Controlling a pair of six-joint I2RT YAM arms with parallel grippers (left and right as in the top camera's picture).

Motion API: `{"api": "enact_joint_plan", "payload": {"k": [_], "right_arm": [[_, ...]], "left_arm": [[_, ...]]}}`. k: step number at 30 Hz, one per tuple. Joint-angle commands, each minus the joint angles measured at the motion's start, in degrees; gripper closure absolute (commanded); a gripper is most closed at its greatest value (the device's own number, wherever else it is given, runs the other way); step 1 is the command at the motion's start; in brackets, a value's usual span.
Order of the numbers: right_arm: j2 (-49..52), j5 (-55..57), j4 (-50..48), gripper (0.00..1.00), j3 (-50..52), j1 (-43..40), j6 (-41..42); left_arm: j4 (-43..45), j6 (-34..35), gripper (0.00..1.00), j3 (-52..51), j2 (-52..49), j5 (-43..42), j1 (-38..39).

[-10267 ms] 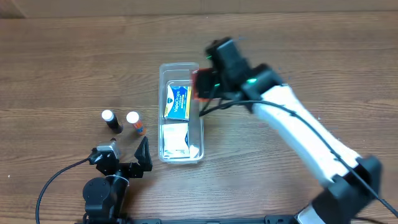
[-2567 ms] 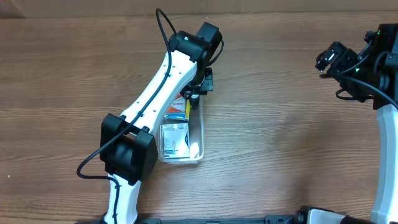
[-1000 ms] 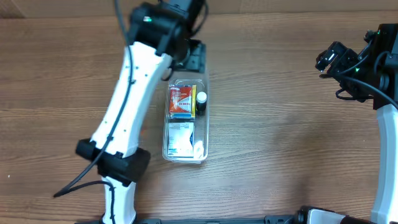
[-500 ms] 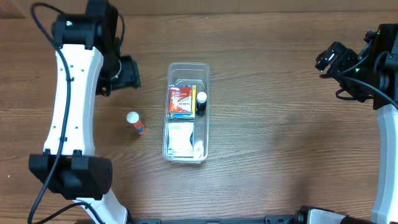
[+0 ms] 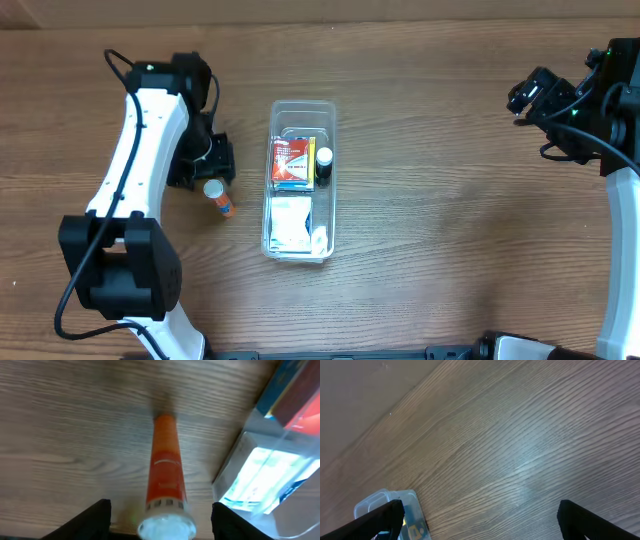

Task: Pack container
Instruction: 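Move left gripper to the orange tube and grasp it, then place the orange tube upright in the container and release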

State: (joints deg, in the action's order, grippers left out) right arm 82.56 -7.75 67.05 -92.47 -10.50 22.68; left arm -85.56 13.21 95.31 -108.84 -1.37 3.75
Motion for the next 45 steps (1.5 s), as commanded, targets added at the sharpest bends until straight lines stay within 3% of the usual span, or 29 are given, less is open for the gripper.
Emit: {"api": "enact_joint_plan", "payload": {"k": [1, 9, 12, 17, 21, 32, 36, 40, 45], "right_arm": [[-0.3, -0.5, -0.3, 0.0, -0.1, -0.1, -0.2], [-0.3, -0.5, -0.3, 0.0, -0.1, -0.1, -0.2], [-0.3, -0.5, -0.3, 0.0, -0.1, -0.1, -0.2], [-0.3, -0.5, -0.3, 0.0, -0.1, -0.1, -0.2], [-0.3, -0.5, -0.3, 0.0, -0.1, -0.1, -0.2], [-0.3, -0.5, -0.3, 0.0, -0.1, -0.1, -0.2], [-0.3, -0.5, -0.3, 0.0, -0.1, -0.1, -0.2], [-0.3, -0.5, -0.3, 0.0, -0.1, -0.1, -0.2], [-0.3, -0.5, -0.3, 0.0, -0.1, -0.1, -0.2]], "left_arm": [[1.5, -2.6, 0.36, -4.2, 0.7, -1.9, 1.0], [4.6, -2.1, 0.46, -7.1, 0.7, -1.6, 1.1], [4.6, -2.1, 0.6, -7.1, 0.7, -1.6, 1.1], [4.8, -2.1, 0.61, -7.1, 0.7, -1.0, 1.1], [4.5, -2.1, 0.7, -6.8, 0.8, -1.0, 1.1], [-6.6, -2.9, 0.76, 9.5, 7.2, -1.8, 1.5], [-6.9, -2.4, 0.77, 14.8, 12.3, -6.0, 5.1], [-3.3, 0.9, 0.76, 15.1, 16.4, -5.7, 13.5], [0.6, 5.7, 0.73, 13.0, 16.1, -0.5, 24.3]]}}
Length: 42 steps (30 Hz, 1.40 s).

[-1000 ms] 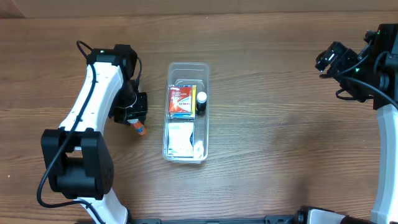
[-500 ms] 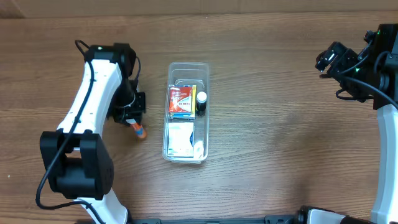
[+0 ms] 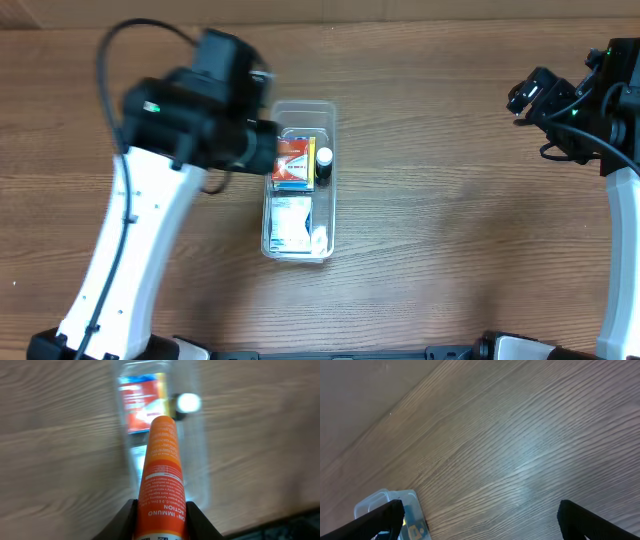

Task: Pack container
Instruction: 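Place the orange tube upright in the container and release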

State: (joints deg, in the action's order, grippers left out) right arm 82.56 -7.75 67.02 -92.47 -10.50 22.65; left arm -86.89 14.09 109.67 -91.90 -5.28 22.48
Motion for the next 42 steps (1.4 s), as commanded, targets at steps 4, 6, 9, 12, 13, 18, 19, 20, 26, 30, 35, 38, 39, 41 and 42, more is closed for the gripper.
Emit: {"api": "enact_joint_plan", "payload": {"k": [4, 6, 9, 12, 13, 18, 19, 20, 26, 30, 35, 38, 39, 41, 42], "right_arm": [[-0.3, -0.5, -0.3, 0.0, -0.1, -0.1, -0.2], [-0.3, -0.5, -0.3, 0.0, -0.1, -0.1, -0.2], [-0.3, -0.5, -0.2, 0.0, -0.1, -0.1, -0.2], [-0.3, -0.5, -0.3, 0.0, -0.1, -0.1, -0.2], [-0.3, -0.5, -0.3, 0.0, -0.1, -0.1, -0.2], [-0.3, -0.5, -0.3, 0.0, -0.1, -0.1, -0.2], [-0.3, -0.5, -0.3, 0.0, -0.1, -0.1, -0.2], [-0.3, -0.5, -0.3, 0.0, -0.1, -0.1, -0.2], [-0.3, -0.5, -0.3, 0.0, -0.1, -0.1, -0.2], [-0.3, -0.5, -0.3, 0.0, -0.1, -0.1, -0.2], [-0.3, -0.5, -0.3, 0.0, -0.1, -0.1, -0.2], [-0.3, -0.5, -0.2, 0.0, -0.1, -0.1, -0.2], [-0.3, -0.5, -0.3, 0.0, -0.1, -0.1, -0.2], [-0.3, -0.5, -0.2, 0.0, -0.1, -0.1, -0.2], [-0.3, -0.5, -0.3, 0.0, -0.1, -0.1, -0.2]], "left_arm": [[6.2, 8.0, 0.72, -6.9, -2.6, 5.8, 10.7], [8.7, 9.6, 0.72, -10.1, -3.8, 5.8, 12.0], [12.9, 11.5, 0.73, -15.0, -5.5, 5.6, 13.0], [16.7, 12.1, 0.72, -19.1, -7.4, 4.6, 13.2], [17.7, 12.2, 0.72, -20.0, -8.0, 4.1, 13.2], [20.1, 12.1, 0.73, -21.8, -10.5, 4.2, 13.2], [20.4, 12.0, 0.72, -21.8, -11.0, 4.2, 13.2], [20.8, 12.0, 0.72, -21.8, -11.5, 4.2, 13.2], [23.3, 11.2, 0.65, -21.9, -14.4, 4.4, 13.2], [24.7, 11.2, 0.55, -21.9, -15.6, 4.4, 13.2], [26.1, 11.2, 0.51, -21.8, -15.6, 4.3, 13.2], [25.3, 11.2, 0.47, -21.1, -15.3, 4.2, 13.1], [24.0, 11.2, 0.46, -20.1, -15.1, 4.2, 13.1], [21.2, 11.2, 0.41, -17.4, -14.6, 4.2, 12.8], [19.4, 11.2, 0.29, -15.5, -14.4, 4.5, 12.6]]}}
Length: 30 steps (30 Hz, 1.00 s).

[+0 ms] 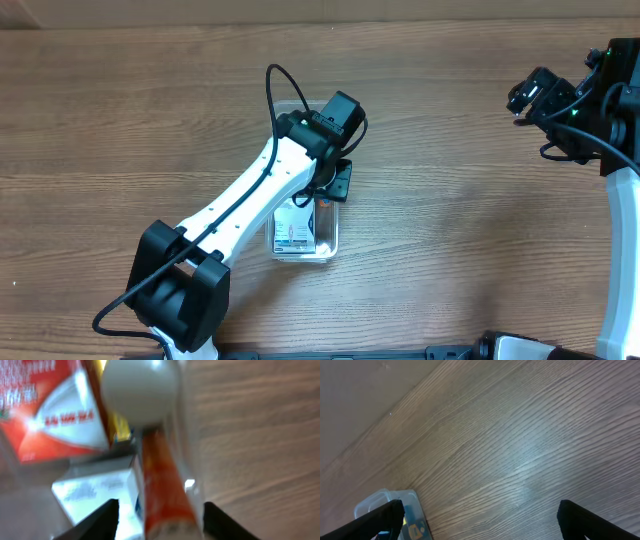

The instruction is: Pack container

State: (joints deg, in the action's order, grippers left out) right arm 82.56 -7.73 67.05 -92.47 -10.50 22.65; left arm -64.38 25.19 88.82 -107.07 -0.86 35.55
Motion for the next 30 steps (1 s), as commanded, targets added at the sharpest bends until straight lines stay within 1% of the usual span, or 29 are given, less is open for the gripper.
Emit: {"api": "enact_joint_plan", "payload": {"k": [1, 5, 8, 10, 12, 15, 16, 19, 21, 26, 29, 30], "right_arm": [[-0.3, -0.5, -0.3, 0.0, -0.1, -0.1, -0.2], [-0.3, -0.5, -0.3, 0.0, -0.1, -0.1, -0.2], [-0.3, -0.5, -0.3, 0.0, -0.1, -0.1, -0.2], [-0.3, -0.5, -0.3, 0.0, -0.1, -0.1, -0.2], [-0.3, -0.5, -0.3, 0.0, -0.1, -0.1, -0.2], [-0.3, -0.5, -0.3, 0.0, -0.1, -0.1, -0.2], [-0.3, -0.5, -0.3, 0.0, -0.1, -0.1, -0.2], [-0.3, -0.5, -0.3, 0.0, -0.1, -0.1, -0.2], [-0.3, -0.5, -0.3, 0.0, -0.1, -0.1, -0.2], [-0.3, -0.5, -0.3, 0.0, -0.1, -0.1, -0.2], [-0.3, -0.5, -0.3, 0.0, -0.1, -0.1, -0.2], [-0.3, -0.5, -0.3, 0.0, -0.1, -0.1, -0.2]], "left_arm": [[-5.0, 0.1, 0.22, 7.5, 1.1, 0.7, -0.8], [-14.4, -0.2, 0.22, 17.3, 1.7, 4.8, -3.3], [-23.9, -0.8, 0.24, 26.4, 3.5, 11.3, -6.5], [-30.4, -0.7, 0.26, 32.5, 7.3, 16.6, -9.2], [-32.4, -0.7, 0.28, 34.5, 11.1, 19.0, -10.6], [-32.4, -0.3, 0.25, 34.2, 21.8, 20.4, -11.9], [-32.4, 0.2, 0.2, 34.2, 26.5, 20.9, -11.9], [-32.4, 1.2, 0.0, 33.5, 36.0, 22.5, -11.9], [-32.4, 1.9, 0.0, 31.5, 41.9, 23.9, -11.9], [-32.2, 5.2, 0.0, 19.6, 55.3, 25.2, -11.9], [-31.2, 10.8, 0.0, 10.0, 60.7, 25.1, -11.9], [-30.1, 14.0, 0.0, 7.0, 61.8, 24.7, -11.9]]}}
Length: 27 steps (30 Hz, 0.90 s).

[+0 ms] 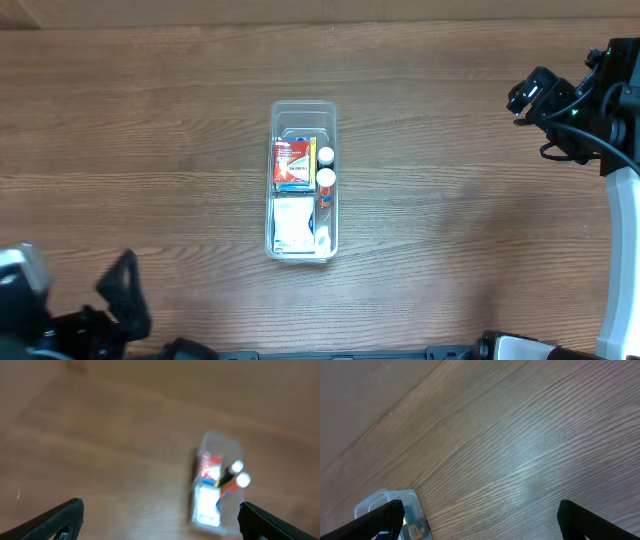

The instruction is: Pack container

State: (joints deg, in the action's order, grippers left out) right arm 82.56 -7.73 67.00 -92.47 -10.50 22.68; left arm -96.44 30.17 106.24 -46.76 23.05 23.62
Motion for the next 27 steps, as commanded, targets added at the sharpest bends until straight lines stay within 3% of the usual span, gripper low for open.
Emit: {"api": "enact_joint_plan", "payload": {"k": [1, 3, 9, 12, 15, 19, 21, 27], "right_arm": [[-0.3, -0.5, -0.2, 0.0, -0.1, -0.1, -0.2], [-0.3, -0.5, -0.2, 0.0, -0.1, -0.1, -0.2], [-0.3, -0.5, -0.2, 0.0, -0.1, -0.1, -0.2], [-0.3, -0.5, -0.2, 0.0, -0.1, -0.1, -0.2], [-0.3, -0.5, -0.2, 0.0, -0.1, -0.1, -0.2], [-0.3, -0.5, -0.2, 0.0, -0.1, -0.1, -0.2], [-0.3, -0.5, -0.2, 0.0, -0.1, -0.1, -0.2], [-0.3, -0.5, -0.2, 0.0, -0.1, -0.1, -0.2]], "left_arm": [[2.8, 12.4, 0.0, -13.2, 2.3, 0.5, 0.0], [3.5, 16.9, 0.0, -17.7, 2.8, 0.6, 0.0], [4.0, 16.7, 0.0, -25.4, 1.9, -0.2, 0.0], [13.0, 8.3, 0.0, -29.5, 1.9, 1.1, 0.0], [26.1, -7.3, 0.0, -33.6, 1.9, -1.5, 0.0], [42.9, -28.5, 0.0, -40.6, 3.0, -12.2, -1.8], [49.0, -33.1, 0.0, -45.5, 4.4, -18.3, -6.1], [60.8, -33.9, 0.0, -64.5, 13.0, -36.9, -21.7]]}}
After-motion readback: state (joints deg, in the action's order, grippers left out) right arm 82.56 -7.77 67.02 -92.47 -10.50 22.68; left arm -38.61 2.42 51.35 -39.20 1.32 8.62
